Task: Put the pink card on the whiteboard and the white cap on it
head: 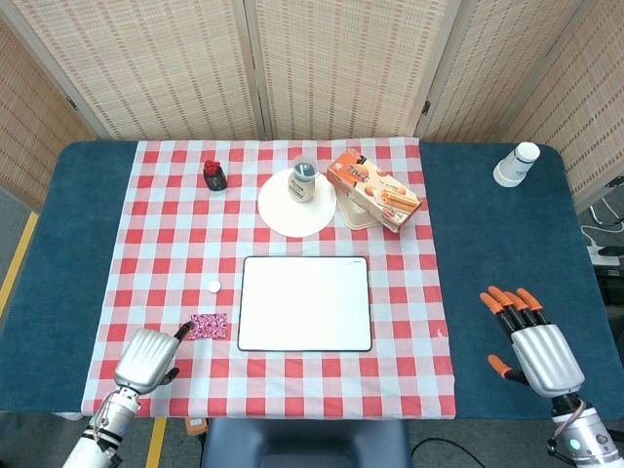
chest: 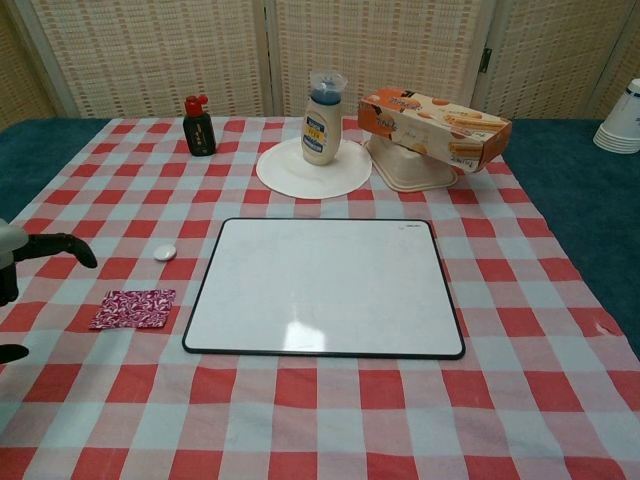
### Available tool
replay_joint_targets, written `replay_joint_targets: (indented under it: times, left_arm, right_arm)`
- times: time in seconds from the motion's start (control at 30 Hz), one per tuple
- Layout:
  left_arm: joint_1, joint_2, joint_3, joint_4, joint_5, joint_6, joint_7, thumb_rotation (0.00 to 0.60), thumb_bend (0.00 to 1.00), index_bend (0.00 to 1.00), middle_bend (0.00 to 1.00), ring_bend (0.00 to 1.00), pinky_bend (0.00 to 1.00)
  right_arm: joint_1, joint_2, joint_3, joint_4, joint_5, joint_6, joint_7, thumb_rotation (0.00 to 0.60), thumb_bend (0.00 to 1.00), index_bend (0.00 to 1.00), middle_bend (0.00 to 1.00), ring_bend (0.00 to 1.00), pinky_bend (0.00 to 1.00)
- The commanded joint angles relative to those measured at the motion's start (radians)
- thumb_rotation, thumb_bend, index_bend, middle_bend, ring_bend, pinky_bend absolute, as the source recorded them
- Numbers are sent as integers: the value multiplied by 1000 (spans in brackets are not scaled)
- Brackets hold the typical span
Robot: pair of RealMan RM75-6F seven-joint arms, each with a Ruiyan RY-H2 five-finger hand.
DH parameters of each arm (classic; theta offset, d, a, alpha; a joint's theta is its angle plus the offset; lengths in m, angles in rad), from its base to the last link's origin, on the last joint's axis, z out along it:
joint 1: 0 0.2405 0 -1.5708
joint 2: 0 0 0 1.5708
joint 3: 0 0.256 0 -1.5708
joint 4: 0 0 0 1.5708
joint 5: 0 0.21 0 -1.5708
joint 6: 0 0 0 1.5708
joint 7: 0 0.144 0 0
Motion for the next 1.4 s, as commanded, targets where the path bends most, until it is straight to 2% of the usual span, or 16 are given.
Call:
replay_joint_targets:
  times: [0.03, 0.3, 0.47, 0.63, 0.87, 1.0, 1.13, 1.4]
  left_arm:
    - [-25, -44, -21, -4, -49, -6, 30, 600, 201, 233, 994, 982, 1000]
    - [-48, -167, -68, 53, -148, 47, 52, 600, 208, 222, 998, 987, 1000]
    - [-55, -276, -82, 156, -175, 99, 63, 600, 208, 231, 999, 990, 1000]
    - [-71, -338, -91, 224, -227, 104, 85, 600, 207, 250, 1000, 991, 1000]
    - [-96, -350, -100, 246, -276, 94, 102, 600, 214, 259, 1000, 1000, 1000]
    - [-111, -329, -100, 218, -323, 83, 138, 600, 218, 268, 1000, 1000, 1000]
    - [-149, -307, -116, 169, -429, 62, 225, 600, 223, 275, 1000, 1000, 1000]
    - [-193, -311, -133, 150, -489, 63, 260, 600, 227, 275, 1000, 1000, 1000]
  right_arm:
    - [0, 0, -1, -1, -1, -1, 0, 600, 192, 86, 26, 0, 87]
    - [0, 7, 2, -4, 6, -1, 9, 600, 192, 86, 26, 0, 87]
    - [1, 14, 2, -4, 4, 0, 23, 600, 191, 86, 26, 0, 87]
    - [2, 21, 2, -5, 4, 0, 37, 600, 192, 86, 26, 0, 87]
    - [2, 24, 6, -3, 10, 1, 44, 600, 192, 86, 26, 0, 87]
    - [3, 22, 6, -4, 13, -2, 37, 600, 191, 86, 26, 0, 87]
    - [3, 19, 5, -6, 14, -5, 29, 600, 192, 86, 26, 0, 87]
    - [2, 19, 7, -8, 18, -4, 26, 600, 192, 87, 26, 0, 87]
